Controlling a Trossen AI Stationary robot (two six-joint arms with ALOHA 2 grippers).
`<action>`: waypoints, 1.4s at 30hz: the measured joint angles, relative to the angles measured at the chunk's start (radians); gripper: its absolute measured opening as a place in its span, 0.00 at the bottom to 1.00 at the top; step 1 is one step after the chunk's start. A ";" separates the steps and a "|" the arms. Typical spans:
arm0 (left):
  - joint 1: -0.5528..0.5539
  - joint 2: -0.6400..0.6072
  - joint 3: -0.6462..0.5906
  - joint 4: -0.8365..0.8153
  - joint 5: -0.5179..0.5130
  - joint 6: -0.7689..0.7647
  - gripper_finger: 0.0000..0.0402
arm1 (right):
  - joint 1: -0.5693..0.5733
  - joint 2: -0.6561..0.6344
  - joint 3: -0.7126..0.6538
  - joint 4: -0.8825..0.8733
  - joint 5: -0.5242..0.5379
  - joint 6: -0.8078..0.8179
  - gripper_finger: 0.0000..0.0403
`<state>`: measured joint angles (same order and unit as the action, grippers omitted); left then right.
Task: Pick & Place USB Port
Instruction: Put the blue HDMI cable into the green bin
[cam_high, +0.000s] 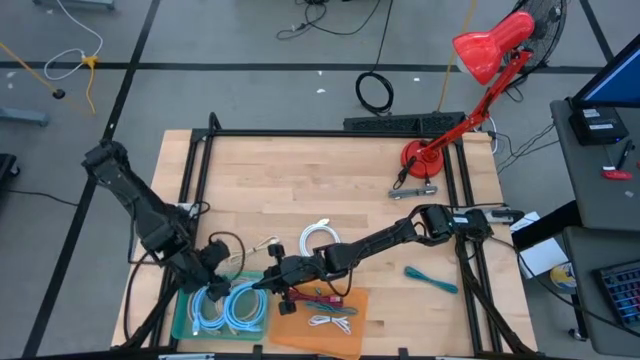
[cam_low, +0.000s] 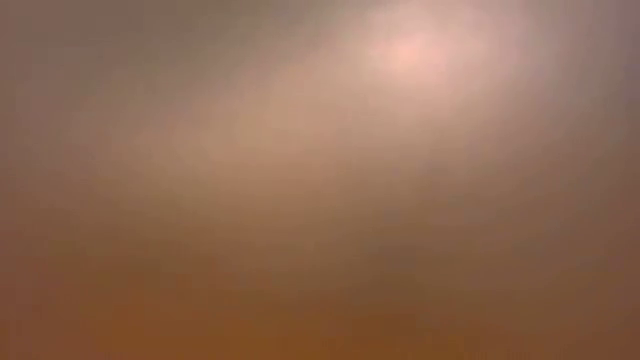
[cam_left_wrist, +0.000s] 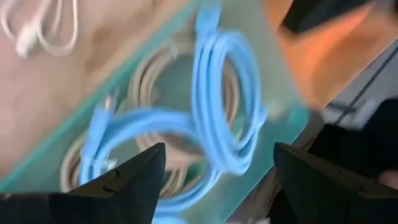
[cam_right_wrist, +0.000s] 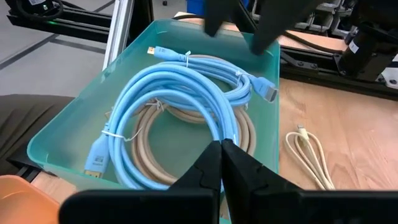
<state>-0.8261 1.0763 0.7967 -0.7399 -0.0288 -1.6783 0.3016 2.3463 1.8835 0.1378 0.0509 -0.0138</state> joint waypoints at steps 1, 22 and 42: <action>-0.014 0.015 0.000 0.000 0.010 0.000 0.75 | 0.000 0.000 0.000 -0.003 0.000 -0.001 0.00; -0.145 0.307 0.000 -0.111 0.100 -0.107 0.25 | -0.006 0.000 0.000 -0.016 0.000 0.002 0.00; -0.202 0.312 0.000 -0.196 0.234 -0.217 0.03 | -0.006 0.000 0.000 -0.016 0.000 0.003 0.00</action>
<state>-1.0284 1.3879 0.7963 -0.9355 0.2050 -1.8951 0.2958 2.3463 1.8839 0.1223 0.0505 -0.0113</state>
